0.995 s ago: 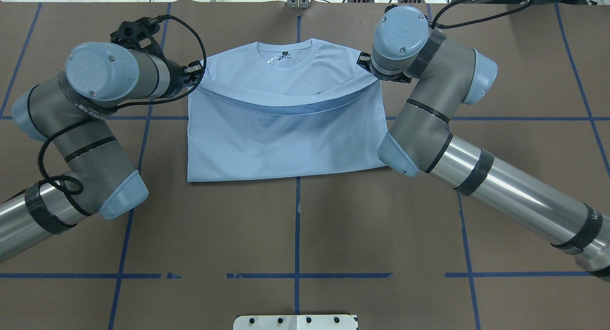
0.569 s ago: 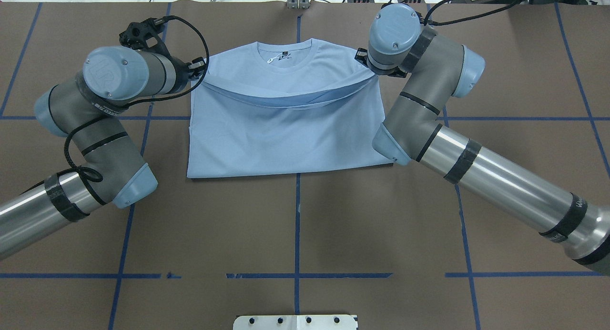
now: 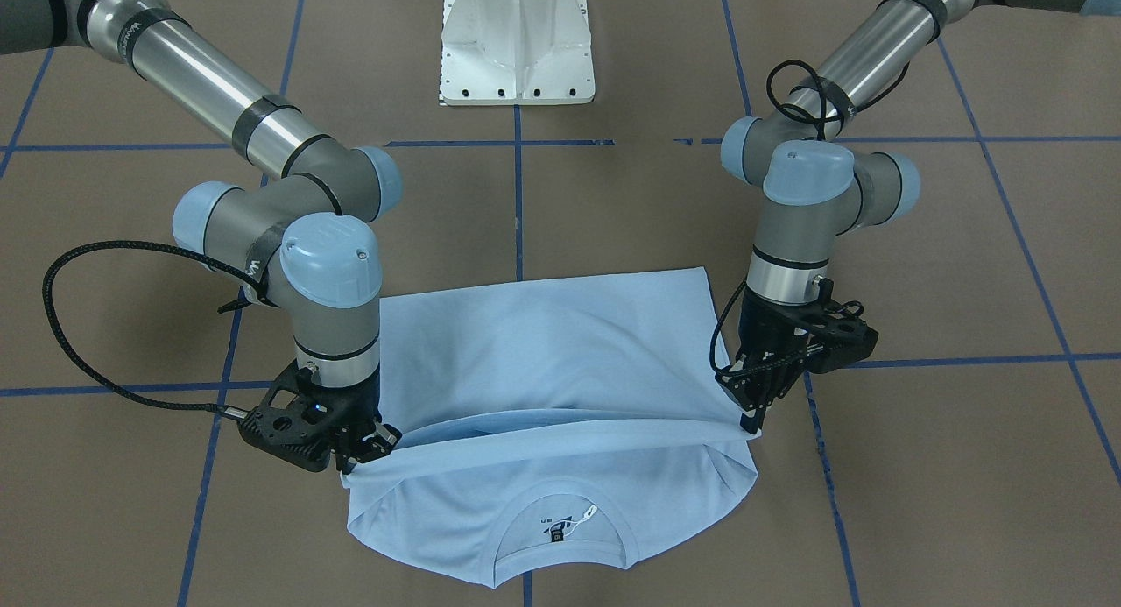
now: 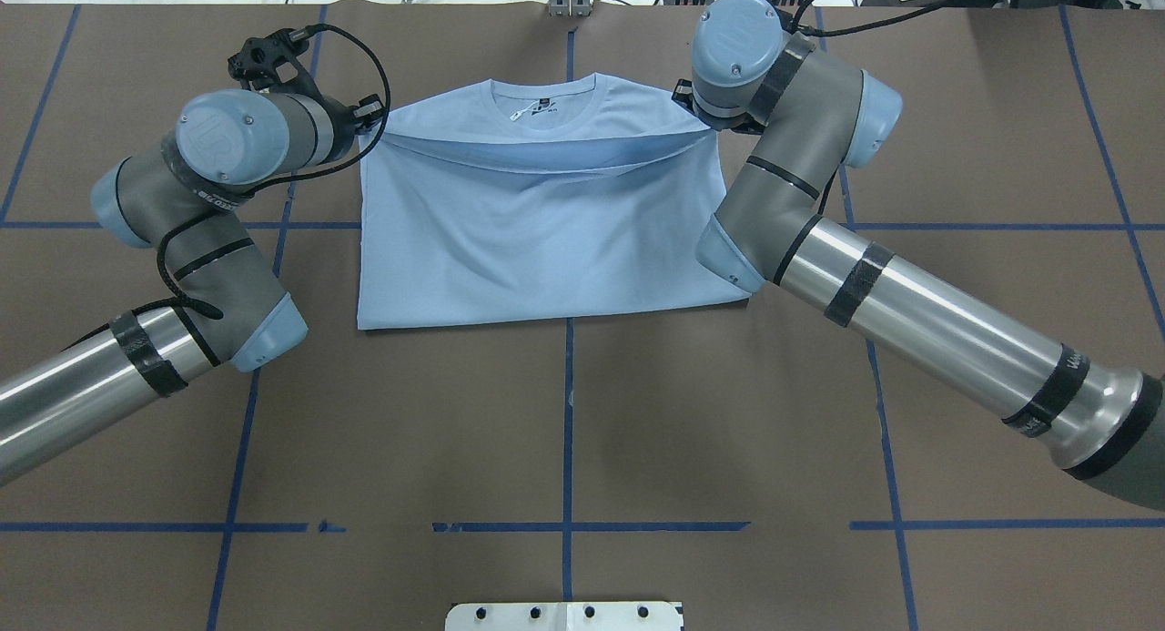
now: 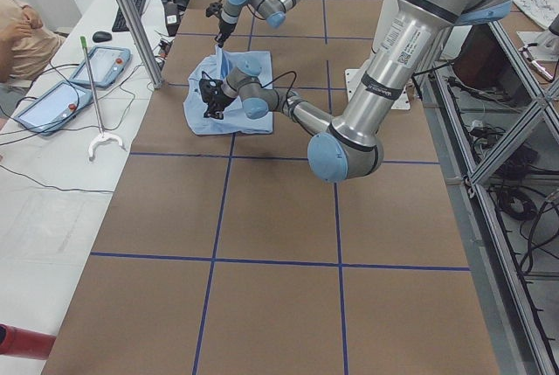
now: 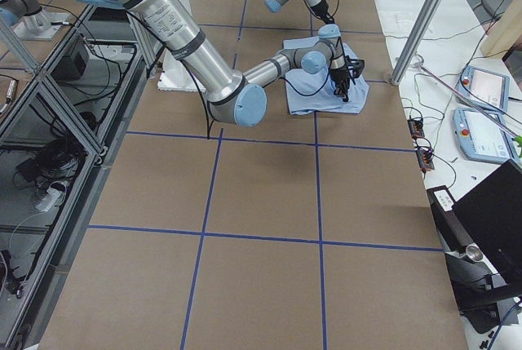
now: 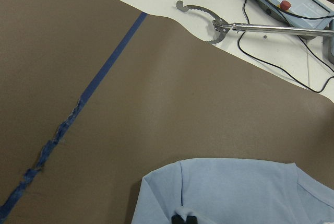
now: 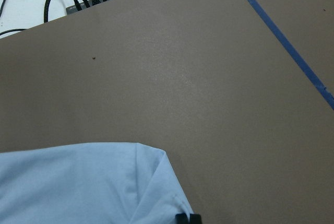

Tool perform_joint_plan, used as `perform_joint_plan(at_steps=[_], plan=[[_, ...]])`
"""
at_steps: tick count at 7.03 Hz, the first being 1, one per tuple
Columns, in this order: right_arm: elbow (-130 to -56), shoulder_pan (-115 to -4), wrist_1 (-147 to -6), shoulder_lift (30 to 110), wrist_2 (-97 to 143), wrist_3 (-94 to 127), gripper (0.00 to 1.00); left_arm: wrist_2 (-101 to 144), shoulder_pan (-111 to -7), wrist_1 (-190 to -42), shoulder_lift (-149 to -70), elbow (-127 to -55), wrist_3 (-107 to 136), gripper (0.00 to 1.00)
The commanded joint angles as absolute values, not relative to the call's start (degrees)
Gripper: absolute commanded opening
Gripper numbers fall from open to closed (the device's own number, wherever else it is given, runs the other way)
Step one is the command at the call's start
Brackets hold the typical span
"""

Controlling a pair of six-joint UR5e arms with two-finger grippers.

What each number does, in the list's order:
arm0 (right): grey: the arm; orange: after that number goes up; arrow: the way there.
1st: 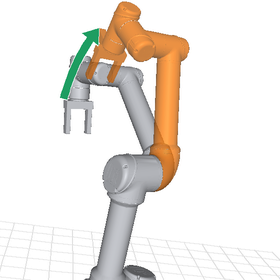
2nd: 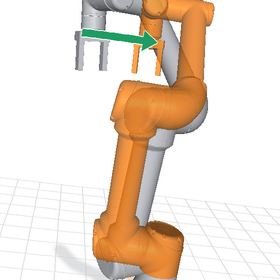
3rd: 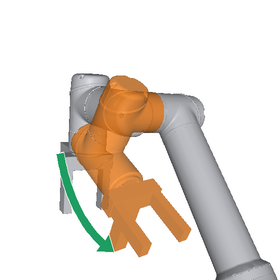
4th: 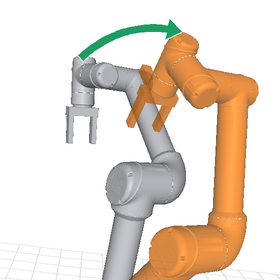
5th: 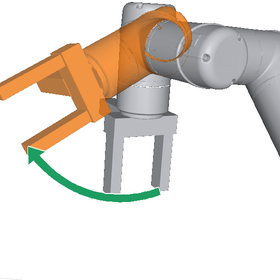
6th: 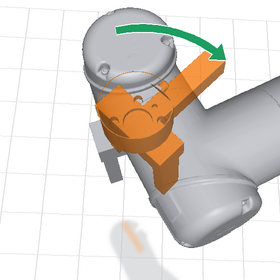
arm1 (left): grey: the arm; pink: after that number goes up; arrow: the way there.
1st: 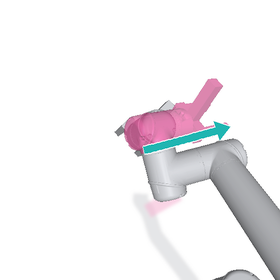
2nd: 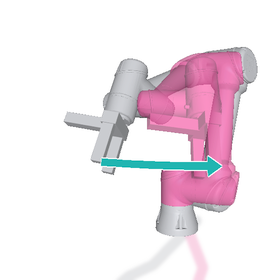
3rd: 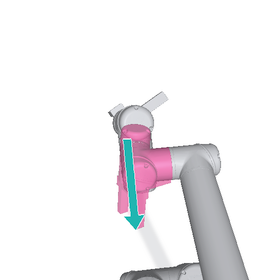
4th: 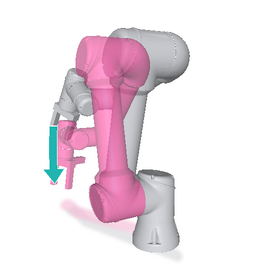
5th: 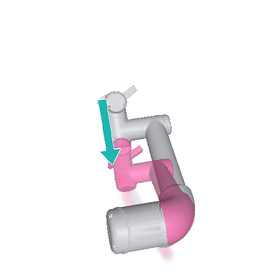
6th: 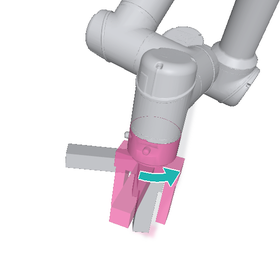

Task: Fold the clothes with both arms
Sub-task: 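Lay the hem down near the collar and open both grippers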

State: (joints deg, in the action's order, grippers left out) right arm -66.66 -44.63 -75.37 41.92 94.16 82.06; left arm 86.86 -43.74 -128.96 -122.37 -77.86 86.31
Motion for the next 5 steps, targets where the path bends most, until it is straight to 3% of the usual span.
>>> perform_joint_plan(at_steps=[1, 2, 3, 4, 5], plan=[[-66.01, -44.65, -75.32, 41.57, 94.13, 82.0, 0.0, 86.84, -43.86, -130.69, -122.61, -75.42, 86.31, 0.0], [-65.66, -44.65, -75.32, 41.57, 94.13, 81.74, 0.17, 86.84, -44.38, -131.74, -122.78, -73.84, 86.31, 0.21], [-65.57, -44.65, -72.1, 41.66, 93.78, 81.56, 0.48, 87.01, -45.52, -134.01, -122.78, -72.18, 85.7, 0.4], [-65.57, -45.34, -71.03, 41.75, 94.04, 81.91, 0.55, 87.53, -46.83, -134.56, -122.87, -72.16, 84.82, 0.48], [-68.26, -45.35, -70.93, 42.44, 94.39, 82.35, 0.55, 89.02, -47.37, -135.0, -122.96, -72.42, 84.73, 0.49]])
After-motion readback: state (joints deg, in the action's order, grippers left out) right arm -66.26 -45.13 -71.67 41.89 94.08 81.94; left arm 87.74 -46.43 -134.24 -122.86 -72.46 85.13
